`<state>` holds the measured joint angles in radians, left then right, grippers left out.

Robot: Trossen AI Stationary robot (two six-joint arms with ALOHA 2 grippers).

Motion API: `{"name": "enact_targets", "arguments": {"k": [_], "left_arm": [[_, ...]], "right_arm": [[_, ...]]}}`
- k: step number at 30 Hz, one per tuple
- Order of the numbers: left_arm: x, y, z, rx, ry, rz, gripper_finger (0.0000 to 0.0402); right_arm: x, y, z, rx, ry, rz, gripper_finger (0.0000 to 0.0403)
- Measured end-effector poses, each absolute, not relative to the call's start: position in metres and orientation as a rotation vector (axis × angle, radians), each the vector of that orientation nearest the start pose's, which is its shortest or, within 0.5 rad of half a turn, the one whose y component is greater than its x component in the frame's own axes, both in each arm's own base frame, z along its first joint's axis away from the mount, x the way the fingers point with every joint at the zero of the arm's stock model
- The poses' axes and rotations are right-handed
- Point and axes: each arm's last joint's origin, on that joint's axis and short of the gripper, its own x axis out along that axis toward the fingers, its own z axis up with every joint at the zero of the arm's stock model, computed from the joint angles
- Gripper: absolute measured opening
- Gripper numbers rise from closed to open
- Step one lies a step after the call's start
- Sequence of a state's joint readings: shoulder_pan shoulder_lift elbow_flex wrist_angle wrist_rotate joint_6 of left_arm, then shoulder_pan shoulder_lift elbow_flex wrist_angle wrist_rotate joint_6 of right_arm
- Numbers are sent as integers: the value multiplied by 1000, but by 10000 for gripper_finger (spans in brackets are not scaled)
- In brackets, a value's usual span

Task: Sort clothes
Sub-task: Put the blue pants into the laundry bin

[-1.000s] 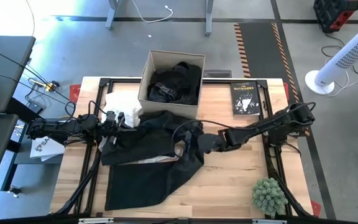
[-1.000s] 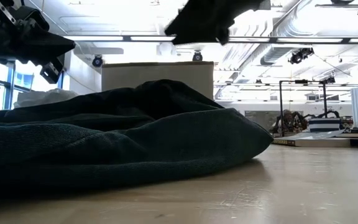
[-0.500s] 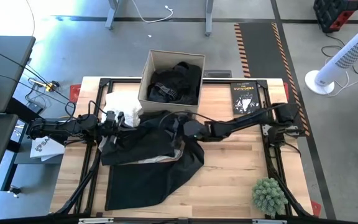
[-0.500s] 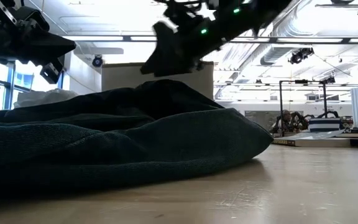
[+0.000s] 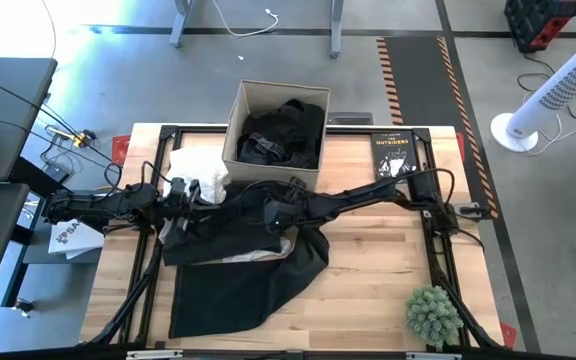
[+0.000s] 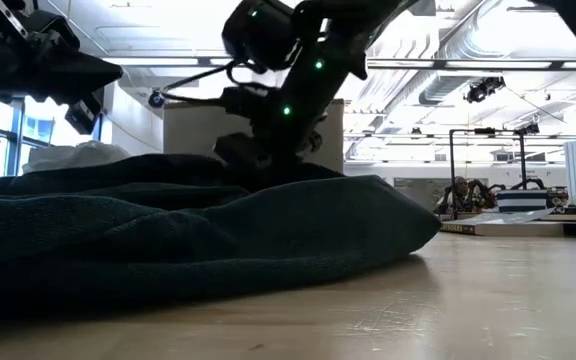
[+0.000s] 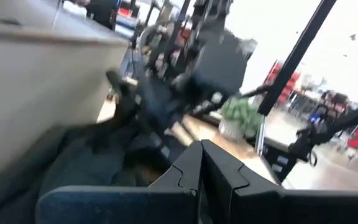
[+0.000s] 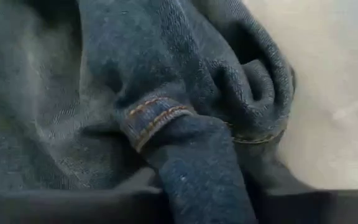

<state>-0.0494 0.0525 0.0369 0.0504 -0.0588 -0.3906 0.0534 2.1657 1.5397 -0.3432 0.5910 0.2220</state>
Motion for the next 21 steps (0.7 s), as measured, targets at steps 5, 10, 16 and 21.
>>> {"name": "enact_targets", "arguments": {"k": [5,10,16,21], "left_arm": [[95,-2,199,-336,-200,-2,4],[87,-2,230,-286,-245,14,1],[83,0,260,-265,-162,78,1],[85,2,279,-224,-73,169,1]], "right_arm": [[458,18,163,-119,815,-642,18],[465,33,228,-188,645,-673,5],[464,52,330,-354,471,-599,4],[452,59,415,-469,307,-603,4]]}}
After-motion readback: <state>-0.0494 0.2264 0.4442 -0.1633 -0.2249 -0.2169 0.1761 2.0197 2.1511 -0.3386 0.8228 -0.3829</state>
